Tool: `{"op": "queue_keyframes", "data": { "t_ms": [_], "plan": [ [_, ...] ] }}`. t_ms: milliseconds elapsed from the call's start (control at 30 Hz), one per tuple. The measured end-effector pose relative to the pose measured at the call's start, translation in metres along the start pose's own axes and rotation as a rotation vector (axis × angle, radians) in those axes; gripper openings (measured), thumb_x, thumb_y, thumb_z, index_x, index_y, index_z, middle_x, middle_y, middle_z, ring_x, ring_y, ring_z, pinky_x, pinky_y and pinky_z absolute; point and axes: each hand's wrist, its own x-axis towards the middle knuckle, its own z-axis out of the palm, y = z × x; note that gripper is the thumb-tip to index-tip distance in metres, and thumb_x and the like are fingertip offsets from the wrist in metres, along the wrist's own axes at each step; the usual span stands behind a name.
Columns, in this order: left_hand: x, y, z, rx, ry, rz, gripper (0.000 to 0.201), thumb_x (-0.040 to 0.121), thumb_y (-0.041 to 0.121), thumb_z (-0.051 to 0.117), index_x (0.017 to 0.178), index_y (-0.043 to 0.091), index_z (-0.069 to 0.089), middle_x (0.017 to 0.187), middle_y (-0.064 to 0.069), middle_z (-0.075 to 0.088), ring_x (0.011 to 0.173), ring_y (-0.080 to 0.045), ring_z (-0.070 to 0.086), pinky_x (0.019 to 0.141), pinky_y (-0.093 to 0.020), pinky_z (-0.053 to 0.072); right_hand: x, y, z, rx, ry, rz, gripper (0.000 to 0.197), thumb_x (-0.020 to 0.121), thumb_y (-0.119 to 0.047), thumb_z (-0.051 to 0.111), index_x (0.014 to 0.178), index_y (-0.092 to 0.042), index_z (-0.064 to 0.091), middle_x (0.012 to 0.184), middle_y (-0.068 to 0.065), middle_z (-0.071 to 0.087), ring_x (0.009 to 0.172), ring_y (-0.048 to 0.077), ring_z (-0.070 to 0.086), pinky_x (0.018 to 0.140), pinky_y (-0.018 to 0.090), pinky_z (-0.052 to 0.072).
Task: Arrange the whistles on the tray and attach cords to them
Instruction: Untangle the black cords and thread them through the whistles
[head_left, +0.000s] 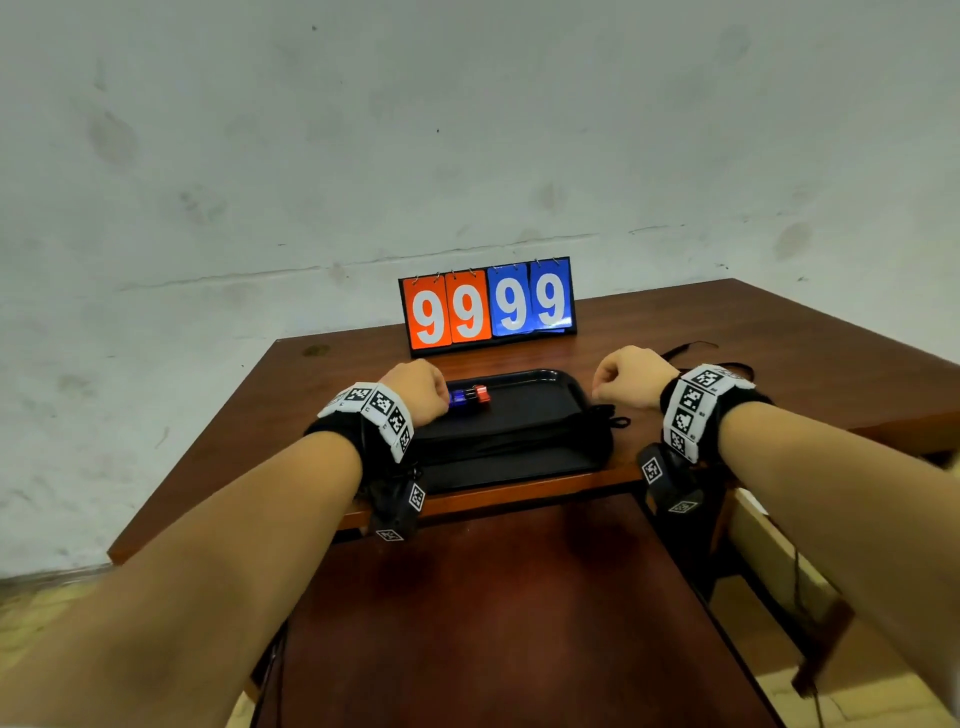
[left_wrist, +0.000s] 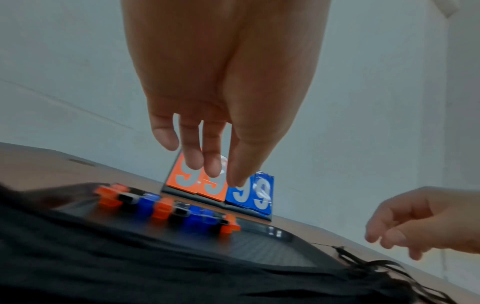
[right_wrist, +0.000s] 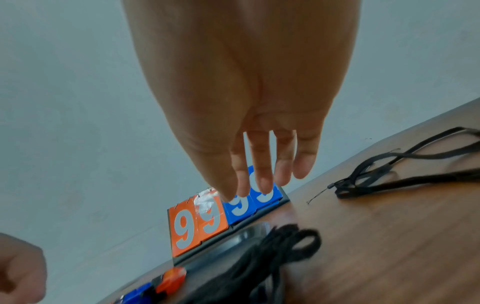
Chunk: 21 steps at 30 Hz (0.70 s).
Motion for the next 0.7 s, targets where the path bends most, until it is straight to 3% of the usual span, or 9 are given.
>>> {"op": "queue_keyframes", "data": {
  "t_ms": [133, 367, 600, 700],
  "plan": [
    [0.021, 0.055, 0.010, -0.032, -0.010, 0.117, 0.010, 0.087, 0.019, 0.064, 0.091, 0.017, 0.073, 0.095, 0.001, 0.069, 0.091, -0.015, 0.064, 0.085, -0.031, 0.055, -0.001, 0.025, -0.025, -0.028, 0.073, 0.042, 0.016, 0.084, -0.023, 0.070, 0.099, -0.017, 0.071, 0.097, -0.001, 0.066, 0.095, 0.018, 0.061, 0.082, 0.029, 0.050],
    [0.062, 0.151, 0.042, -0.062, -0.012, 0.267, 0.013, 0.087, 0.018, 0.061, 0.093, 0.016, 0.072, 0.096, 0.002, 0.069, 0.090, -0.014, 0.064, 0.082, -0.028, 0.053, 0.000, 0.092, -0.062, 0.030, 0.138, 0.189, 0.023, 0.081, -0.021, 0.070, 0.104, -0.022, 0.065, 0.110, 0.002, 0.066, 0.095, 0.019, 0.059, 0.078, 0.027, 0.047],
    [0.101, 0.212, 0.081, -0.081, -0.055, 0.307, 0.012, 0.085, 0.019, 0.062, 0.090, 0.021, 0.072, 0.097, 0.003, 0.070, 0.092, -0.016, 0.066, 0.087, -0.031, 0.054, 0.013, 0.137, -0.065, -0.013, 0.028, 0.233, 0.027, 0.082, -0.020, 0.070, 0.109, -0.020, 0.067, 0.114, 0.002, 0.066, 0.099, 0.020, 0.062, 0.079, 0.029, 0.052],
    [0.113, 0.225, 0.094, -0.074, -0.067, 0.305, 0.014, 0.086, 0.017, 0.061, 0.094, 0.022, 0.071, 0.098, 0.005, 0.068, 0.095, -0.017, 0.065, 0.086, -0.027, 0.052, 0.026, 0.143, -0.058, -0.056, -0.066, 0.200, 0.029, 0.083, -0.023, 0.073, 0.111, -0.018, 0.070, 0.111, 0.000, 0.066, 0.098, 0.017, 0.060, 0.079, 0.026, 0.048]
  ]
}}
